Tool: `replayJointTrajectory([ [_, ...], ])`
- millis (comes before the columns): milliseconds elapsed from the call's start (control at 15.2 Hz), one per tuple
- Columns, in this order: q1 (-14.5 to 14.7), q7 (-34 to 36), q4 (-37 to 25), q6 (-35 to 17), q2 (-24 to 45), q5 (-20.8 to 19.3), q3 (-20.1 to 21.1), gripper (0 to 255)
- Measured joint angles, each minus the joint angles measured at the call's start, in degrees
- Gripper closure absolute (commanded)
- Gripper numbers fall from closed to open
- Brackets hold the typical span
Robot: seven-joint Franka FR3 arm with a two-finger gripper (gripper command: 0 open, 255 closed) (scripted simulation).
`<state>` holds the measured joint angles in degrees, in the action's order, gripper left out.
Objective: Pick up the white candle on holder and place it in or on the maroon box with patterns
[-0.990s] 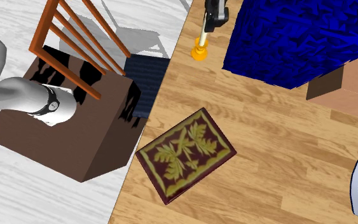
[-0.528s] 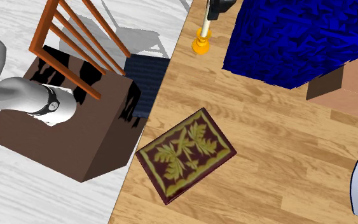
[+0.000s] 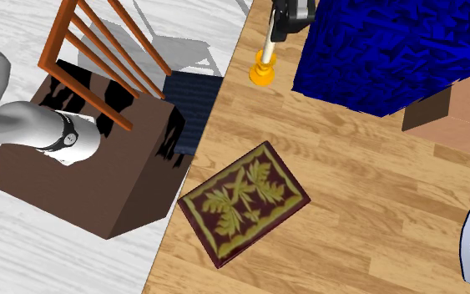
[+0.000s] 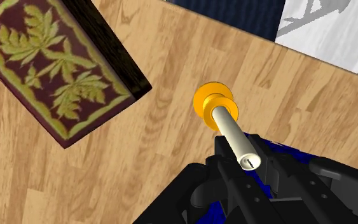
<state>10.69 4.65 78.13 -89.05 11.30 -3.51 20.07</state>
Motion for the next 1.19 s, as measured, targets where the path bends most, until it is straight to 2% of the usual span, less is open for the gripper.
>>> replayJointTrajectory([
  [660, -8.2, -13.2, 0.2, 2.2, -2.6, 1.7, -5.2, 255],
  [1188, -14.0, -23.2, -9.2, 7.7, 1.2, 1.6, -9.1, 255],
])
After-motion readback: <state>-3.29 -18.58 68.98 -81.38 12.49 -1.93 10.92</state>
